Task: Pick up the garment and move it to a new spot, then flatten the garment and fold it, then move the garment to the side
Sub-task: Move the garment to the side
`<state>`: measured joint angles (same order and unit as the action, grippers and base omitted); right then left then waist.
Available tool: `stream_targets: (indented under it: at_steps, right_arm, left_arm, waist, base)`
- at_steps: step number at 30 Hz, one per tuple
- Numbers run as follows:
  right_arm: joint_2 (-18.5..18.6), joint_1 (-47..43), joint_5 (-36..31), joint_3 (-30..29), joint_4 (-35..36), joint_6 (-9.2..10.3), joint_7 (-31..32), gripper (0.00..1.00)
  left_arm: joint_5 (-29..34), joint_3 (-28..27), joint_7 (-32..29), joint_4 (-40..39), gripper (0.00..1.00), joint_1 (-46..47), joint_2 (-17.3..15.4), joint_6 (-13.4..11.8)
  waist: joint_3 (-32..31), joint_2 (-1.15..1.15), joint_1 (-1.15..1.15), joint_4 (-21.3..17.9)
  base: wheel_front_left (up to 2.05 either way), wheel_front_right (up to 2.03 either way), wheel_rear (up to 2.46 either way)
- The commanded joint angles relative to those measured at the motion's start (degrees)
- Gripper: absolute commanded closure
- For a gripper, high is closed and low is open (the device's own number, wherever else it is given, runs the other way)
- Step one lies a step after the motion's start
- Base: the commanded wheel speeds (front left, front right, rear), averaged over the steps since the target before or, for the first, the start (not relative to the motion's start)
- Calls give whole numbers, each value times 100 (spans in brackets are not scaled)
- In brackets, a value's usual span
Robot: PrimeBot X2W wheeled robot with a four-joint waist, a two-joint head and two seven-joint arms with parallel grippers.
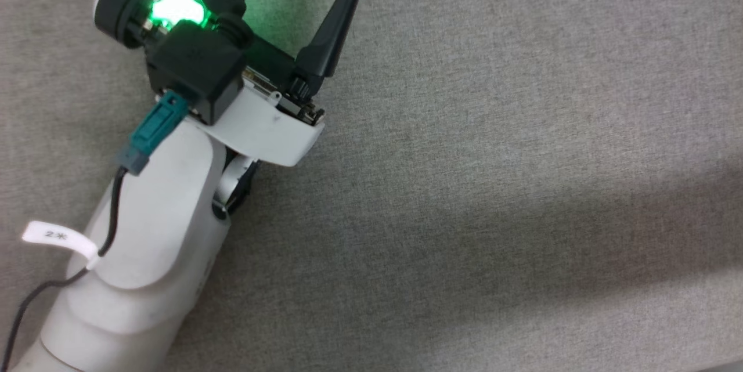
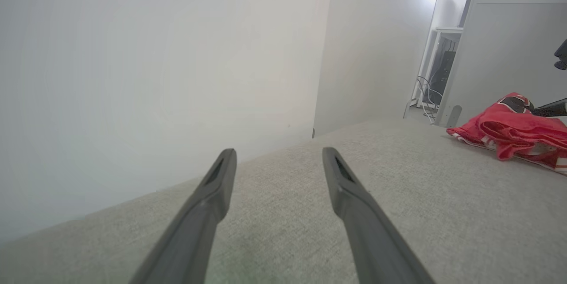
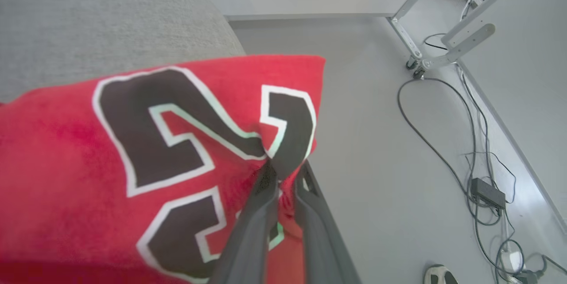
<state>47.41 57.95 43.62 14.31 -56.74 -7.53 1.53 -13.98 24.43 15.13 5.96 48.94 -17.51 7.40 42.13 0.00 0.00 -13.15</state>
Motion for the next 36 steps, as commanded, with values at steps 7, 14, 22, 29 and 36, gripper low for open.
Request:
stream_targets:
  at_steps: [7,14,22,29,36]
  right_arm:
    - [-346,512,-322,215,-858,10,-724,0]
    - [-250,312,-473,600,-1036,10,-1108,0]
    - [-535,-304,-792,1370,-474,10,-1601,0]
    - [-919,-978,-1060,1270,90,10,-1672,0]
    - [-1472,-2424,-1414,359,1039,10,-1674,0]
  left_arm:
    - [31,20,-5,62,0,-38,-16,9]
    - [-25,-166,-4,112,0,-407,195,9]
    - [-130,-632,-3,348,0,-1652,532,9]
    - [-143,-1086,-3,482,0,-2752,750,9]
    - [-190,-1555,-4,551,0,-3726,910,9]
  waist:
    - [-5,0,0,-3]
    - [-627,0,0,244]
    - [-1776,0,0,633]
    - [-2637,0,0,993]
    - [-3440,0,0,1491]
  base:
    - [0,0,0]
    - [0,0,0]
    - [0,0,0]
    - [0,0,0]
    - [0,0,0]
